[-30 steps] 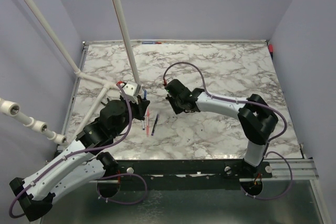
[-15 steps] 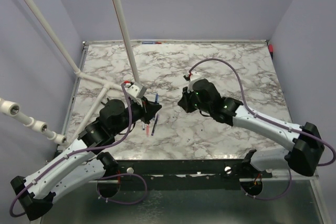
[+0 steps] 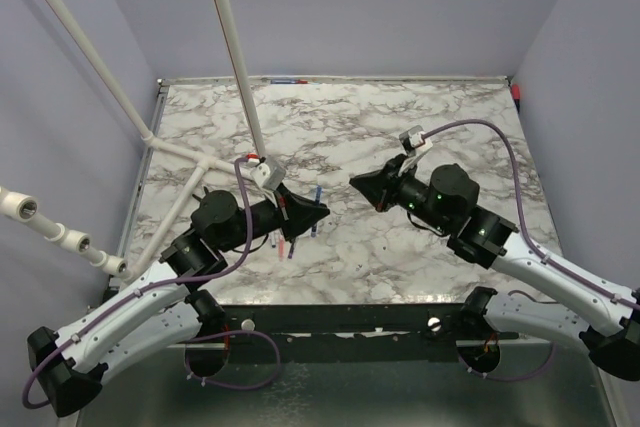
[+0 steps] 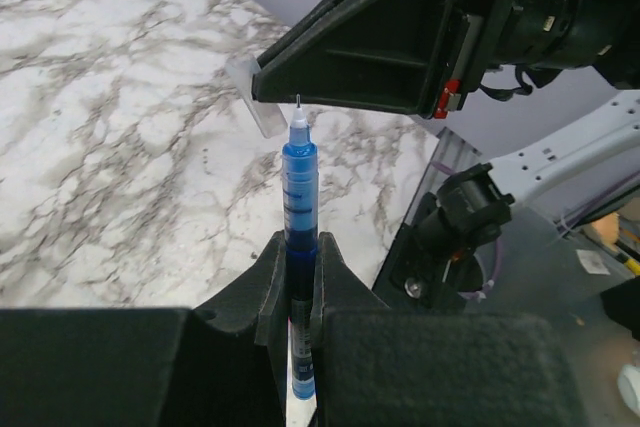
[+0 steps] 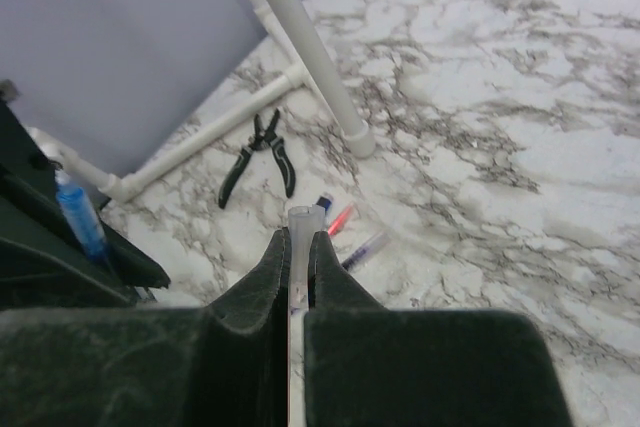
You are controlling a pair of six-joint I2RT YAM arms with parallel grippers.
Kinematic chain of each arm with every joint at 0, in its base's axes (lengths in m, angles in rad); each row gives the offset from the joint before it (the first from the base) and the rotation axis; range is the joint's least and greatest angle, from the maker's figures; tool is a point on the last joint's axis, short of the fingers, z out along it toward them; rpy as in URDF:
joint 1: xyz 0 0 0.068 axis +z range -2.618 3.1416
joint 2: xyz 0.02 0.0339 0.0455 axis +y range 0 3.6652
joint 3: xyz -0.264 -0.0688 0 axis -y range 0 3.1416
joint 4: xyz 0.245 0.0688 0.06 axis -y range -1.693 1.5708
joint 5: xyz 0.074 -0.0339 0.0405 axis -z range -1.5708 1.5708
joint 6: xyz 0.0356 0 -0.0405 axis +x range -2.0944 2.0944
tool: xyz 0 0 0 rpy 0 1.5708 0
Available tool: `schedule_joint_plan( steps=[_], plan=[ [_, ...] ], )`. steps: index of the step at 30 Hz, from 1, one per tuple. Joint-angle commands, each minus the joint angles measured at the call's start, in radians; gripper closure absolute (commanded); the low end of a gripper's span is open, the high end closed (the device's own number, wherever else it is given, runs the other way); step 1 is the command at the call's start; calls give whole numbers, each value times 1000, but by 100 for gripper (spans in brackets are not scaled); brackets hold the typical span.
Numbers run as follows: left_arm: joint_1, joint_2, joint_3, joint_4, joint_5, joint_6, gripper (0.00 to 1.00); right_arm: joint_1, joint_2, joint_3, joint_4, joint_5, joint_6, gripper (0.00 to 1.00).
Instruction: Insert the pens into the pen caps
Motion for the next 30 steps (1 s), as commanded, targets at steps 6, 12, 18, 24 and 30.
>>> schedule_joint_plan(
  steps=[6,12,18,24,30],
  plan=[
    [4,57,-48,226,274,-83,100,-4,-107,-61,302,-125,5,100],
    [3,60,-62,260,320,-107,100,-4,-86,-72,454,-232,25,99],
    [4,43,-76,276,327,-122,100,-2,-56,-84,583,-327,67,100],
    [3,34,-82,289,327,-129,100,4,-24,-84,643,-391,99,100],
    [3,26,-89,308,328,-137,100,12,-5,-109,698,-424,124,100]
  ],
)
